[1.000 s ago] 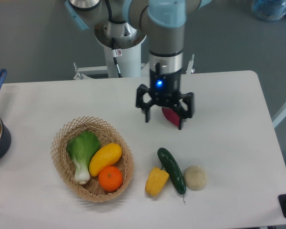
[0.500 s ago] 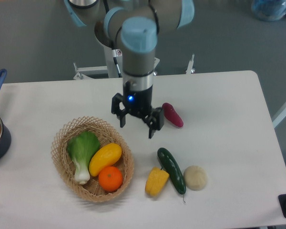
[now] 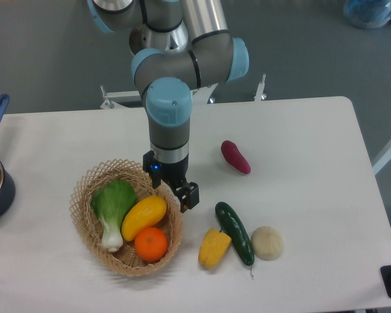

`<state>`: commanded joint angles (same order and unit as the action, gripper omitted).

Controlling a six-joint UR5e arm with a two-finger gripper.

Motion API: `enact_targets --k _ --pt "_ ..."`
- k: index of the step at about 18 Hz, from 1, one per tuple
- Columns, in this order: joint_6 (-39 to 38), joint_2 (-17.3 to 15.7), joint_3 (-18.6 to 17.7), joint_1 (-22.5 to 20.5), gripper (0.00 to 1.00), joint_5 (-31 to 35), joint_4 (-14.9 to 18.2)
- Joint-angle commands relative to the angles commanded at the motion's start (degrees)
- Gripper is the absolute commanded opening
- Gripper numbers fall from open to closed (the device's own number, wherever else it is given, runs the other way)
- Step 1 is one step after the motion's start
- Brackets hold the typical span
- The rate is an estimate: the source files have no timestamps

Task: Pick up the mango from the basket
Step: 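Lower the gripper onto the yellow mango and close on it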

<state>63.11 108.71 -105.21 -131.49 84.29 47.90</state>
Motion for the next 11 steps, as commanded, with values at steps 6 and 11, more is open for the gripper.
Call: enact_targets --k 6,11 --pt "-0.4 3.1 -0.1 2.2 1.00 -0.1 -0.1" --pt "-0.9 4.4 -0.4 2.9 1.00 -0.1 -0.1"
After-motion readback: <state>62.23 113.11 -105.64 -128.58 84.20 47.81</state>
